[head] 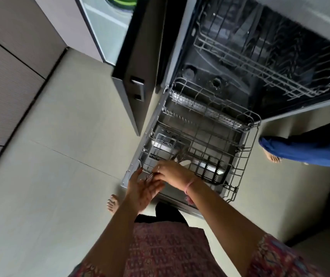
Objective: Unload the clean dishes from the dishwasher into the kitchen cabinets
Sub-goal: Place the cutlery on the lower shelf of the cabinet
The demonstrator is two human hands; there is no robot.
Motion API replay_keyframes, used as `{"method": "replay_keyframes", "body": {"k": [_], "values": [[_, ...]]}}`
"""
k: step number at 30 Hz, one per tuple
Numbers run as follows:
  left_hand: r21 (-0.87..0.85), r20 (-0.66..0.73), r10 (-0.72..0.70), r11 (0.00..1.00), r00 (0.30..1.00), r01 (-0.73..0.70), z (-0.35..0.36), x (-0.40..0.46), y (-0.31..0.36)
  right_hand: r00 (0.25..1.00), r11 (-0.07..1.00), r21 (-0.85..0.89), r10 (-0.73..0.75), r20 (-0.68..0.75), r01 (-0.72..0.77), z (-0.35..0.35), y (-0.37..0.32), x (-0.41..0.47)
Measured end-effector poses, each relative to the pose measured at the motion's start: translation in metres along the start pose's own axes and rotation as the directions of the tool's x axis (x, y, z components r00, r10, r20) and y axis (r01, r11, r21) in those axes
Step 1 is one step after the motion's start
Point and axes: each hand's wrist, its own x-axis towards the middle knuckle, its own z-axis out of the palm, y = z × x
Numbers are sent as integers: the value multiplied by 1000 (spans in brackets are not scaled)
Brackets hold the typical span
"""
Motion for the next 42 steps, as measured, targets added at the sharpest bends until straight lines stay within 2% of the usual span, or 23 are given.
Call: {"method": "replay_keyframes", "body": {"k": [3,6,10,14,16,17,19,20,21,24,26,29,33,35,38,40,42], "values": [[177,38,-52,983,998,45,-22,-41,37,986,980,-137,-134,98,147,-6,-61,4],[261,56,-91,963,994,74,-40,-80,78,961,928,-270,-216,172,257,-9,-125,19],[380,110,-107,923,988,58,-69,-120,144,955,865,-407,-250,162,295,-7,-213,48],[516,101,-117,855,988,49,-100,-159,217,942,808,-484,-275,193,335,-1,-293,86],[572,91,-100,819,991,30,-116,-176,250,932,745,-561,-296,208,362,-1,-324,108],[594,94,-82,805,992,10,-123,-184,265,938,761,-548,-273,215,347,-3,-337,117],[636,84,-77,772,993,6,-124,-187,273,958,811,-510,-253,137,287,-3,-345,124],[651,79,-72,759,994,3,-127,-192,283,953,815,-494,-271,139,304,-4,-354,133],[660,84,-66,751,994,-6,-131,-195,294,942,766,-548,-269,198,334,-5,-364,140],[675,71,-69,738,995,3,-130,-198,316,956,765,-577,-188,224,286,-13,-383,153],[667,42,-55,745,998,13,-124,-198,326,969,770,-590,-167,184,244,-21,-385,163],[654,2,-5,756,1000,3,-118,-187,345,980,850,-488,-181,80,197,-34,-384,172],[676,20,41,736,999,-43,-95,-171,381,969,825,-526,-245,-5,206,-58,-372,191],[703,63,40,708,997,-73,-77,-164,402,962,871,-450,-260,-78,199,-72,-358,205],[693,112,23,715,993,-95,-45,-147,437,937,970,-117,-237,-257,213,-99,-338,226],[691,152,36,710,988,-132,-25,-135,457,887,972,133,-115,-448,193,-106,-324,238],[682,188,42,713,981,-161,-1,-122,471,809,905,405,138,-571,131,-111,-307,257]]}}
